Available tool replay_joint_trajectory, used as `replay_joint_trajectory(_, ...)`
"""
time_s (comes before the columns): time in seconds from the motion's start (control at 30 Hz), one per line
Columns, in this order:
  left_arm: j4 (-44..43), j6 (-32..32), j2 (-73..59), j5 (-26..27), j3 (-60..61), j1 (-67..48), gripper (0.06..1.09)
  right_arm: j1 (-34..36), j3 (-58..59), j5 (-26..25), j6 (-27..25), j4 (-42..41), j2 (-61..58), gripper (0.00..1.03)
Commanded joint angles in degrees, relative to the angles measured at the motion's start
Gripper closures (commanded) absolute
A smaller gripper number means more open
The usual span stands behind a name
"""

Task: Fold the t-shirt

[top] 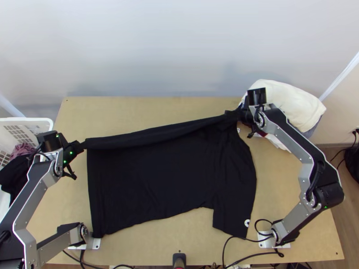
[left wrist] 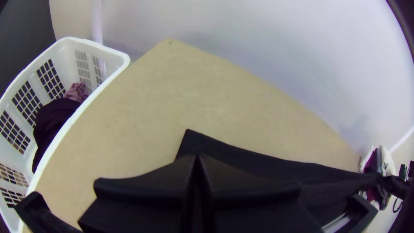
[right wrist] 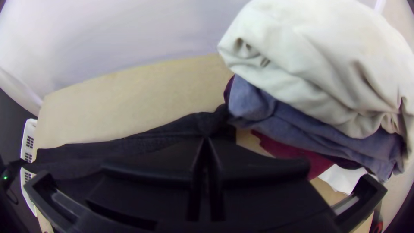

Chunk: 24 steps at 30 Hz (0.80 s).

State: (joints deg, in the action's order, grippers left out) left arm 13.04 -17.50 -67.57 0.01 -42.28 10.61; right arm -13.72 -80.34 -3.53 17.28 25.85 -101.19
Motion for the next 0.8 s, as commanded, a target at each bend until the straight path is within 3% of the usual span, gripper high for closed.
replay_joint_trajectory(0.0,0.41,1.68,0.77,0.43,2.73,-0.50,1.05,-0.17,3.52,-0.69,-0.75,0.26,2.13,1.00)
replay_joint_trajectory(0.63,8.23,1.50,5.70,0.43,5.72,-2.17,1.05,0.27,10.55,-4.12,-0.49,-4.40,1.61,0.97)
replay_joint_trajectory(0.7,9.20,1.59,5.70,0.34,6.16,-2.09,1.00,-0.08,10.46,-4.73,-0.49,-4.40,1.87,0.73)
replay_joint_trajectory(0.77,10.43,2.56,6.84,0.34,6.33,-1.82,0.64,-0.44,10.46,-4.82,-0.49,-4.40,2.31,0.41)
